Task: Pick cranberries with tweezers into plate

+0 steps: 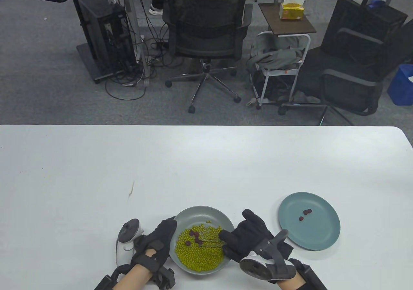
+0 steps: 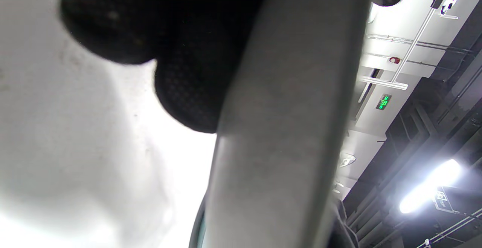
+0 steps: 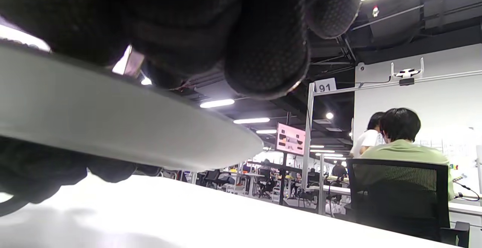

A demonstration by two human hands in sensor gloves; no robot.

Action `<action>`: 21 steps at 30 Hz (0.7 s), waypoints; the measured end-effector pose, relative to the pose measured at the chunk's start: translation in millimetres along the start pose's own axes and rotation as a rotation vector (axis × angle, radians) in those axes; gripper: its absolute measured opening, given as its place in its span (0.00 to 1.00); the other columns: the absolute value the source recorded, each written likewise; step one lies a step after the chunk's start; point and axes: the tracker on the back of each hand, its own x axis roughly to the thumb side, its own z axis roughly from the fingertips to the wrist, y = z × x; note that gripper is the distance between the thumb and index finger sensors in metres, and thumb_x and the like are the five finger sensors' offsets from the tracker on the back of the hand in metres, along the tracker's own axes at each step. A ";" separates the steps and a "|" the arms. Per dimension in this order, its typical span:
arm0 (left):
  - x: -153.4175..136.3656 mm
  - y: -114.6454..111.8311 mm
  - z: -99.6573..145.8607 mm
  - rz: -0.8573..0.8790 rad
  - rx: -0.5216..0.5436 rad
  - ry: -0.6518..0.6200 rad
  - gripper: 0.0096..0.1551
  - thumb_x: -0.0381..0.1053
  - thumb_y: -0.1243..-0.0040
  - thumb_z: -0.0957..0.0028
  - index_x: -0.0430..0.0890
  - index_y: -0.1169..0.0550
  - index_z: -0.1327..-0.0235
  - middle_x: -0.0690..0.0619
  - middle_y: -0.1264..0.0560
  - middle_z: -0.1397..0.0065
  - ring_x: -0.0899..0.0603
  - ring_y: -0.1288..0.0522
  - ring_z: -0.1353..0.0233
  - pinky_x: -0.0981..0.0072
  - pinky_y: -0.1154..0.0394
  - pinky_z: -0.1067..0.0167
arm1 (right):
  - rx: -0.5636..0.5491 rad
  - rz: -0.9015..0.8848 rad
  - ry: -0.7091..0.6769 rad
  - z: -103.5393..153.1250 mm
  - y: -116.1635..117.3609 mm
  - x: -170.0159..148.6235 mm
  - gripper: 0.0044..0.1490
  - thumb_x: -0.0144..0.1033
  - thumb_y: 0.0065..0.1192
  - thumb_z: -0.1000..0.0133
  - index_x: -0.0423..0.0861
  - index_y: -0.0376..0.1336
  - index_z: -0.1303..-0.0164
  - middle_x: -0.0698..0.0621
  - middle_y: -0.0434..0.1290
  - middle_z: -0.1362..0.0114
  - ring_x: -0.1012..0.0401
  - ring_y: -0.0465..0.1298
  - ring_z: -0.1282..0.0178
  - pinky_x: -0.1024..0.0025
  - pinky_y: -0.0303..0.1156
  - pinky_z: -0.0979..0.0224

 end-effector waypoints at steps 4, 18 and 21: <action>0.3 0.5 0.1 -0.006 0.004 -0.002 0.34 0.63 0.55 0.43 0.46 0.40 0.29 0.49 0.23 0.41 0.44 0.09 0.63 0.56 0.15 0.67 | 0.014 0.007 -0.007 -1.0 3.2 -1.0 0.30 0.62 0.65 0.61 0.60 0.74 0.52 0.67 0.79 0.64 0.65 0.79 0.51 0.54 0.59 0.20; -0.9 0.2 -0.3 -0.015 0.003 0.004 0.35 0.63 0.55 0.43 0.46 0.41 0.29 0.49 0.23 0.41 0.44 0.10 0.63 0.56 0.15 0.67 | 0.045 0.026 -0.007 -3.8 6.4 0.4 0.29 0.59 0.66 0.61 0.59 0.74 0.52 0.67 0.79 0.64 0.65 0.79 0.51 0.53 0.59 0.20; -0.9 0.0 -0.5 -0.015 0.000 0.003 0.35 0.63 0.55 0.43 0.46 0.41 0.29 0.49 0.23 0.41 0.44 0.10 0.63 0.56 0.15 0.67 | 0.043 -0.001 0.005 -3.7 6.9 -0.8 0.28 0.58 0.66 0.60 0.58 0.74 0.53 0.66 0.79 0.64 0.64 0.79 0.51 0.54 0.59 0.20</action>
